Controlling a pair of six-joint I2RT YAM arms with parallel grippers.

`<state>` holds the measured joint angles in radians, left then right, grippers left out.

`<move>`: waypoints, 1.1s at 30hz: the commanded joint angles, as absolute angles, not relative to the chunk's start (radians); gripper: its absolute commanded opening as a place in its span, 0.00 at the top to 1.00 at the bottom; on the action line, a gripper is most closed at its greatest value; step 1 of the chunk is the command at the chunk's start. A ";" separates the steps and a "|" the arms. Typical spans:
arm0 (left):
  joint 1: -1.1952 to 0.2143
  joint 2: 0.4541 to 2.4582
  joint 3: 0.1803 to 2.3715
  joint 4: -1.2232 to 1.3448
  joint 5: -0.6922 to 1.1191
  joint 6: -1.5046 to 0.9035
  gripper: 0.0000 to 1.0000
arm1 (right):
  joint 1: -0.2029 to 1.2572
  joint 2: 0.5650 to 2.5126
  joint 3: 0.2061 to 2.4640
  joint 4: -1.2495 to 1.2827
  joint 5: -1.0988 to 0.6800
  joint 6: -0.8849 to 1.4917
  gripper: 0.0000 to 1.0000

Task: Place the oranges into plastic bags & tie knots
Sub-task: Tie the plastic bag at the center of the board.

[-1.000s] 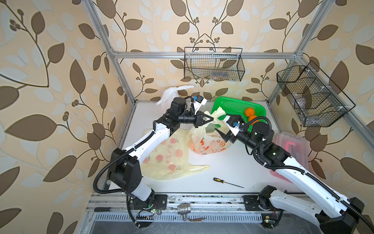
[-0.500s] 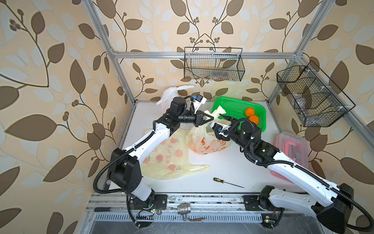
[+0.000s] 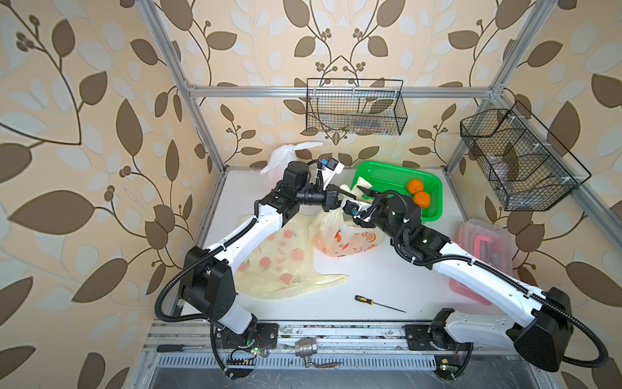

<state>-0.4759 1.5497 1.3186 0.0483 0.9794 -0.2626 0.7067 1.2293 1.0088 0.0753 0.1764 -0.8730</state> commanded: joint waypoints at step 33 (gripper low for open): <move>-0.465 1.382 1.231 0.025 0.845 -0.090 0.51 | 0.562 1.129 0.949 0.013 0.007 -0.280 1.00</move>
